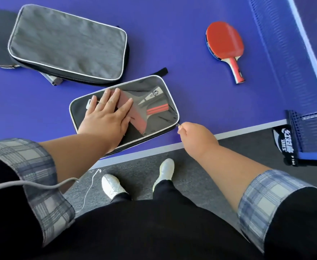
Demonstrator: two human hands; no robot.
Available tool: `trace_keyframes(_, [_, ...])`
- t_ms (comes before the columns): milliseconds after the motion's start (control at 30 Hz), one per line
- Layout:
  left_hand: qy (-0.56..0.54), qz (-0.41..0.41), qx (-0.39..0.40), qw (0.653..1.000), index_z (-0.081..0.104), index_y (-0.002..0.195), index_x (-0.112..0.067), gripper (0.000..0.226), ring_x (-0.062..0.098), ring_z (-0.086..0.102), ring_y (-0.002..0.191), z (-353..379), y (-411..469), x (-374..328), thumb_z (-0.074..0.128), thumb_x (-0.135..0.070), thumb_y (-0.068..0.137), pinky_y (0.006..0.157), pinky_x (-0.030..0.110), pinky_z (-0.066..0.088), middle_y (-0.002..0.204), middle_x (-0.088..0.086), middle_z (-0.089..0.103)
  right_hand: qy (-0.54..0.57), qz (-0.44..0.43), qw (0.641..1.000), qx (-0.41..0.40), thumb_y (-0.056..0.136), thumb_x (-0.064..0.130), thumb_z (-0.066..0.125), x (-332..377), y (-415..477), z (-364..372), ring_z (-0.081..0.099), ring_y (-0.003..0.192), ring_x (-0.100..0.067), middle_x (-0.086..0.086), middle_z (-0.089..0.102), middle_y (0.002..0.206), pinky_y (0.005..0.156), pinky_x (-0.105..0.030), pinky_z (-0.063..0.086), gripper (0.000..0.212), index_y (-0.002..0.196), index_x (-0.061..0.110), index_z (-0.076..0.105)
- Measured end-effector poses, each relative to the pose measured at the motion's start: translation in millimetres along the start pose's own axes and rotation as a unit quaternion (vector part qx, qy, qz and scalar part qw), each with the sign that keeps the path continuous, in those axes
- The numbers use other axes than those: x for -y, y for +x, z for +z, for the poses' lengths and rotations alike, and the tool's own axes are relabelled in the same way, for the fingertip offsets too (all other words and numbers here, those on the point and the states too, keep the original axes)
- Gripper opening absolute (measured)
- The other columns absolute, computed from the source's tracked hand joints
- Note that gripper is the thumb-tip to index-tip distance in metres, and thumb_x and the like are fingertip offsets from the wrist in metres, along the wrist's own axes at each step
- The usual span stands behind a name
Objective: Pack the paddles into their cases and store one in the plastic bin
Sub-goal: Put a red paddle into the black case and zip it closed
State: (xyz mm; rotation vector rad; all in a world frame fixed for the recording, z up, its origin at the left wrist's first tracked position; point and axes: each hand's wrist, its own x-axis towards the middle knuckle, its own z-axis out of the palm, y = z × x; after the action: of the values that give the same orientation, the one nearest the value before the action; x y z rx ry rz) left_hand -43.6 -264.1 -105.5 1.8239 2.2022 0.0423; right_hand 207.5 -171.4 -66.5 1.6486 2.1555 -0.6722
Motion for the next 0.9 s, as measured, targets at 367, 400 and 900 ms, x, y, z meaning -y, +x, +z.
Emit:
trace_keyframes(367, [-0.073,-0.085,-0.001,0.994,0.053,0.136,-0.014,0.048,0.028,0.009,0.153,-11,12,-36,0.056,-0.022,0.089,0.122,0.049,-0.001,0.161,0.007,0.027,-0.085,-0.156,0.981,0.074,0.104,0.034,0.037,-22,55,-39,0.051,0.070,-0.025,0.001,0.049,0.075,0.056,-0.036,0.039,0.037,0.070,0.021,0.046])
trace_keyframes(400, [-0.071,-0.080,0.002,0.994,0.050,0.139,-0.017,0.050,0.028,0.010,0.152,-10,16,-44,0.053,-0.025,0.089,0.122,0.049,0.000,0.161,0.005,0.026,-0.105,-0.182,0.974,0.080,0.104,0.034,0.037,-23,61,-44,0.049,0.069,-0.024,0.002,0.047,0.075,0.054,-0.035,0.037,0.039,0.067,0.023,0.042])
trace_keyframes(900, [0.029,-0.021,0.001,0.999,0.044,0.149,-0.023,0.059,0.037,0.029,0.146,0,23,-51,0.038,-0.036,0.092,0.118,0.058,0.020,0.157,0.009,0.037,-0.143,-0.333,0.930,0.064,0.105,0.030,0.036,27,175,-97,0.059,0.086,-0.031,-0.005,0.061,0.095,0.076,-0.047,0.052,0.031,0.099,0.016,0.064])
